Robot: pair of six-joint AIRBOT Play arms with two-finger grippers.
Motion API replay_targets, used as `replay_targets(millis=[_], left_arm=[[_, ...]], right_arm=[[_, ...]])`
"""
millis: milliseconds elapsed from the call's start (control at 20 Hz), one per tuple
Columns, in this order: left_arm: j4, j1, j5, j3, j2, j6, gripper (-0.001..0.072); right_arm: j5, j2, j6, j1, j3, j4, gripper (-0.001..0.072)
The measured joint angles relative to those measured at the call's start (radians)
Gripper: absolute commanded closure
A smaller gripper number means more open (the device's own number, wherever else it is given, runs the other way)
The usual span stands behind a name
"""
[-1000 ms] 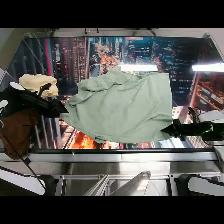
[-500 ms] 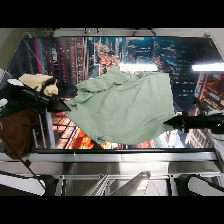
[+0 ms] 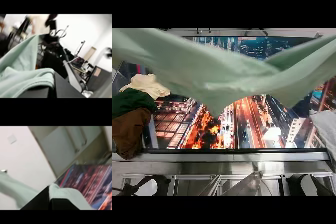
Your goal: Fold the shirts.
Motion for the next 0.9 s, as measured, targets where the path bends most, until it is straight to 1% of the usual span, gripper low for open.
replay_targets(millis=[100, 150, 250, 350, 400, 500, 650, 750, 900], left_arm=[[-0.119, 0.111, -0.004, 0.081, 0.073, -0.010, 0.0679], [-0.138, 0.175, 0.007, 0.108, 0.102, -0.031, 0.0678], [-0.104, 0.280, 0.040, 0.133, 0.138, -0.075, 0.0677], [-0.003, 0.324, 0.075, 0.104, 0.152, -0.112, 0.0677], [0.058, 0.315, 0.087, 0.071, 0.148, -0.124, 0.0676], [0.181, 0.255, 0.108, -0.002, 0.113, -0.134, 0.0677], [0.354, 0.126, 0.145, -0.092, -0.018, -0.122, 0.0676], [0.444, 0.054, 0.172, -0.112, -0.163, -0.113, 0.0679], [0.526, -0.009, 0.201, -0.050, -0.433, -0.109, 0.0693]], right_arm=[[-0.072, 0.051, 0.005, -0.082, 0.106, 0.018, 0.0694], [-0.101, 0.063, 0.015, -0.108, 0.149, 0.010, 0.0694], [-0.145, 0.064, 0.039, -0.142, 0.210, -0.034, 0.0695], [-0.157, 0.045, 0.065, -0.146, 0.235, -0.098, 0.0695], [-0.164, 0.031, 0.075, -0.129, 0.235, -0.142, 0.0695], [-0.177, -0.009, 0.083, -0.043, 0.203, -0.244, 0.0695], [-0.250, -0.101, 0.095, 0.157, 0.100, -0.463, 0.0695], [-0.328, -0.192, 0.104, 0.273, 0.013, -0.607, 0.0696], [-0.453, -0.389, 0.108, 0.370, -0.084, -0.723, 0.0695]])
